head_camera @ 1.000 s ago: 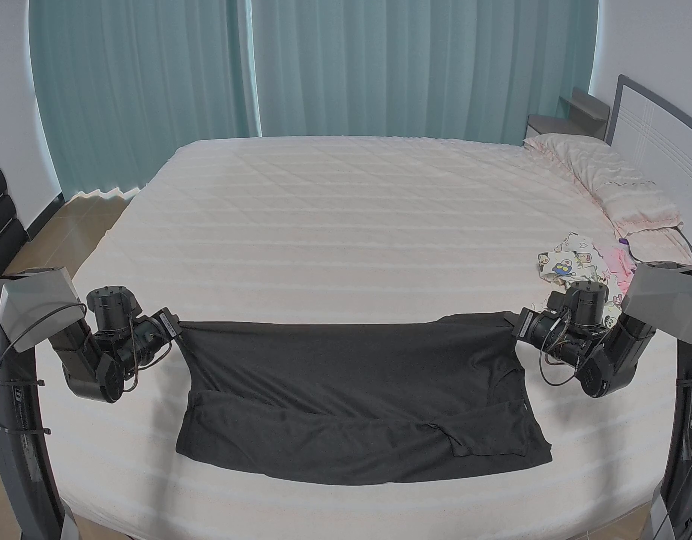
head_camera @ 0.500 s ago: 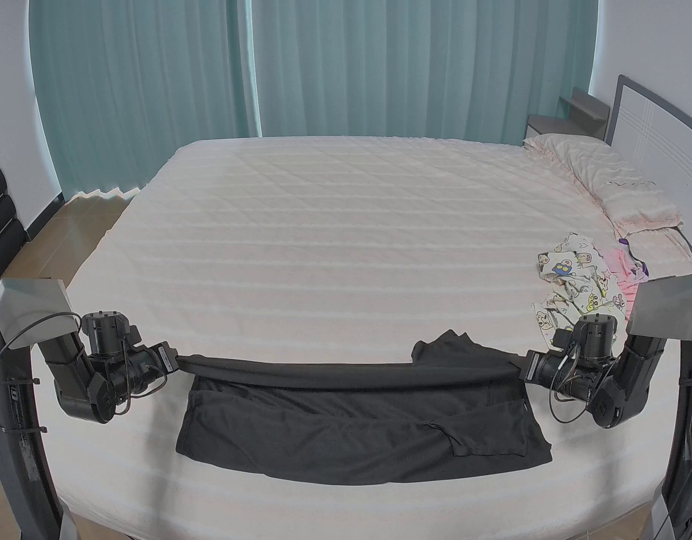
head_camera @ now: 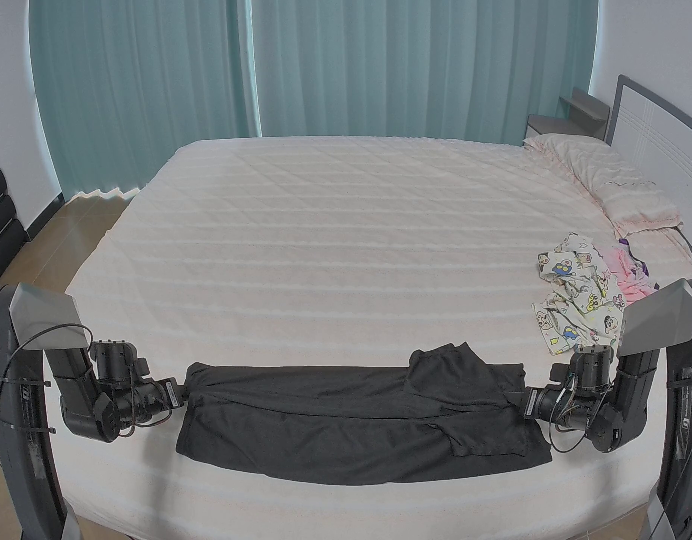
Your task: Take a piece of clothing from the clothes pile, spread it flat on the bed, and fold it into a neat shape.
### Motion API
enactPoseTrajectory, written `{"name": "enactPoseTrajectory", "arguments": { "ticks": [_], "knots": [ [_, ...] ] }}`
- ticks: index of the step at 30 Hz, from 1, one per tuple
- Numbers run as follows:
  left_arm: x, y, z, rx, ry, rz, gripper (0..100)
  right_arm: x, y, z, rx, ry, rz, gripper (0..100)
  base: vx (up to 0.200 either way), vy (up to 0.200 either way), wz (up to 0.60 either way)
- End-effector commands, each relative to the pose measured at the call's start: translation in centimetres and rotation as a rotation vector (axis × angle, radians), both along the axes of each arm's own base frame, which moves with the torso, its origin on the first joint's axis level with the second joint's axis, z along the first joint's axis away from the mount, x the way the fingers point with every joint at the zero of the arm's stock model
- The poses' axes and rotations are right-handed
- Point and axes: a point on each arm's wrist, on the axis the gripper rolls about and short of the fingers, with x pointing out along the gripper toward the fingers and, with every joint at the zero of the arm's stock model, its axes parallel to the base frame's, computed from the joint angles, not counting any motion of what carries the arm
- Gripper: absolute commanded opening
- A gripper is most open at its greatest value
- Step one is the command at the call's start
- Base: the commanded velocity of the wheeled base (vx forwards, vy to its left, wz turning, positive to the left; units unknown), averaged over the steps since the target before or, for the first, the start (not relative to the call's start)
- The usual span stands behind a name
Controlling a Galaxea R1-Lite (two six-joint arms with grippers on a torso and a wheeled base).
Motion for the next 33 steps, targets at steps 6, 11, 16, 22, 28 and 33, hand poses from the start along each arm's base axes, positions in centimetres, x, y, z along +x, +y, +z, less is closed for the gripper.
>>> {"name": "enactPoseTrajectory", "arguments": {
  "ticks": [6,11,16,22,28,33],
  "knots": [
    [-1.1,-0.1,-1.0,-0.005,0.051,0.000,100,-0.8,-0.4,-0.3,0.015,-0.008,-0.011,100,0.000,0.000,0.00],
    [-1.2,1.1,0.0,-0.041,0.034,0.063,100,-0.6,-1.5,1.9,0.067,-0.081,-0.046,100,0.000,0.000,0.00],
    [-1.1,2.7,3.1,-0.248,-0.039,0.185,100,-0.5,-3.3,4.6,0.116,-0.154,-0.066,100,0.000,0.000,0.00],
    [-1.0,3.5,6.0,-0.484,-0.094,0.292,100,-0.1,-2.6,5.1,0.143,-0.173,-0.046,100,0.000,0.000,0.00],
    [-1.0,3.4,6.1,-0.581,-0.077,0.345,100,1.1,2.5,5.6,0.294,-0.132,0.025,100,0.000,0.000,0.00],
    [-1.2,3.3,5.7,-0.583,-0.060,0.349,100,3.5,3.7,4.6,0.294,-0.075,0.033,100,0.000,0.000,0.00]
  ]
}}
